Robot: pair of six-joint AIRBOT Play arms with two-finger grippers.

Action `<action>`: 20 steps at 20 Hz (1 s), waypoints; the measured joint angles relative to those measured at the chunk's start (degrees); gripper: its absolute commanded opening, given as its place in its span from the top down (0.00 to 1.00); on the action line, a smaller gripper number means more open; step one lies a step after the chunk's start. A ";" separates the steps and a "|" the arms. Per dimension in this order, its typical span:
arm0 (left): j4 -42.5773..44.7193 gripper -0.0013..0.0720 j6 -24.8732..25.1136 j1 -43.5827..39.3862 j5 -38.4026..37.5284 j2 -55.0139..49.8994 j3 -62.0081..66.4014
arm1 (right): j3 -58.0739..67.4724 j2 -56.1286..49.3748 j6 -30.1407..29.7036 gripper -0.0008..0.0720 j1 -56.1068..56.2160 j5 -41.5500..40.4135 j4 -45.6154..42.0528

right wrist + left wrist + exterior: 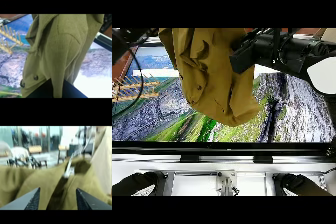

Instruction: Fold the shirts.

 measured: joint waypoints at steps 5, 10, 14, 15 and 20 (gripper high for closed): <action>-0.02 0.24 -0.42 0.02 0.59 2.95 -0.02 | 0.00 0.94 10.12 0.92 -0.31 -1.25 -11.34; 0.02 0.24 -0.46 0.07 -2.64 5.05 0.00 | 0.00 7.04 24.35 0.92 -9.60 5.70 -28.85; 0.20 0.24 -0.50 0.07 -5.20 5.29 -0.04 | 0.02 12.90 27.34 0.92 -23.71 13.84 -38.69; 0.22 0.24 -0.52 0.07 -5.73 5.29 -0.04 | 0.02 14.01 27.52 0.92 -28.02 15.02 -40.50; 0.22 0.25 -0.55 0.07 -6.91 5.27 -0.04 | 0.02 15.17 27.28 0.92 -46.80 16.57 -43.32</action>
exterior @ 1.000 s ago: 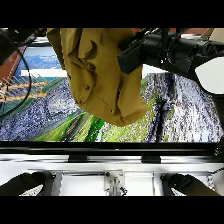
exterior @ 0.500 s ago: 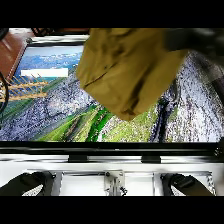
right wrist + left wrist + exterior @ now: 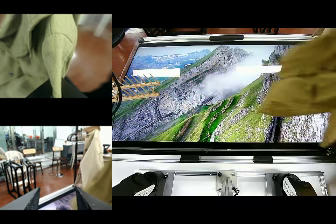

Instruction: Fold the shirts.

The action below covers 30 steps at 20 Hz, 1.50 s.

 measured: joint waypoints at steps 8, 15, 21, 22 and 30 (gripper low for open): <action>0.02 0.25 0.00 0.68 -4.74 0.00 0.00 | 1.42 -8.09 1.07 0.92 -17.14 -13.46 4.33; 0.04 0.26 -1.81 1.40 -14.45 0.02 0.00 | 12.59 -20.70 3.87 0.92 -26.75 -20.44 7.74; 0.02 0.26 -6.21 1.42 -16.52 0.02 0.00 | 16.90 -26.69 4.15 0.92 -32.98 -23.65 10.86; 0.02 0.26 -6.86 1.42 -16.63 0.02 0.00 | 17.11 -27.19 4.17 0.92 -34.18 -24.04 11.32; -0.04 0.35 -11.26 1.42 -17.40 0.02 0.00 | 17.59 -28.46 4.31 0.92 -44.50 -27.58 16.46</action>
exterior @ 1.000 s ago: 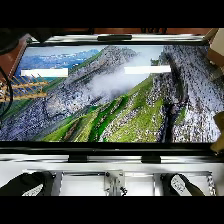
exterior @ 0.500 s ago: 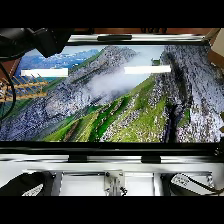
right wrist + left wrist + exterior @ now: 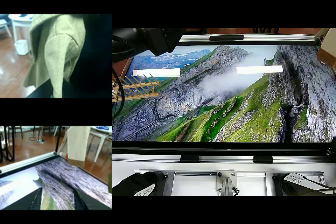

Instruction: Fold the shirts.

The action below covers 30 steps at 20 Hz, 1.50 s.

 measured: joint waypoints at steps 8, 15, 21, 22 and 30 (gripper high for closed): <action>0.00 0.35 -4.07 0.00 -4.66 0.00 0.00 | 0.02 -0.83 -2.23 0.92 -8.35 -1.01 4.81; -0.04 0.35 -5.42 -0.04 -5.90 0.00 0.00 | 0.13 -1.55 -7.63 0.92 -10.95 2.43 7.96; -0.07 0.35 -5.75 -0.09 -6.82 0.00 0.00 | 0.11 -1.01 -8.63 0.92 -11.91 7.02 7.10; -0.07 0.35 -5.77 -0.09 -6.91 0.00 0.00 | 0.11 -0.81 -8.59 0.92 -12.41 7.72 6.91; -0.04 0.35 -5.79 -0.09 -7.04 0.00 0.00 | 0.00 0.83 -5.92 0.35 -17.09 11.67 9.31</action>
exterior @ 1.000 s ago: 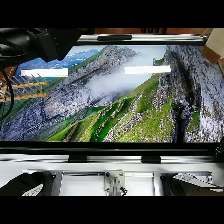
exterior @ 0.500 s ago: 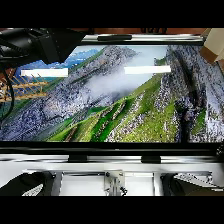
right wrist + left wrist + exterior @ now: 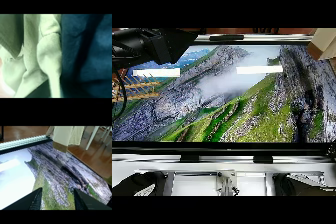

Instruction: Fold the shirts.

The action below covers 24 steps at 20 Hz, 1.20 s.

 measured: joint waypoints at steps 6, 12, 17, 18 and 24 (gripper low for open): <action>0.04 0.35 0.02 0.00 -0.02 0.00 0.00 | 0.07 2.36 -7.26 0.33 -0.50 -1.95 6.12; 0.04 0.35 0.33 0.00 -0.04 0.00 0.00 | 0.13 7.98 -9.38 0.33 -0.52 4.74 9.51; 0.31 0.35 2.01 0.00 0.00 -0.42 0.00 | 0.13 13.49 -9.35 0.33 -0.59 16.09 9.57; 0.33 0.35 2.19 0.00 0.00 -0.68 0.00 | 0.13 14.38 -9.29 0.33 -0.59 18.23 9.66; 0.48 0.35 2.64 0.00 0.00 -2.43 0.00 | 0.11 16.61 -10.05 0.33 -0.55 34.47 15.17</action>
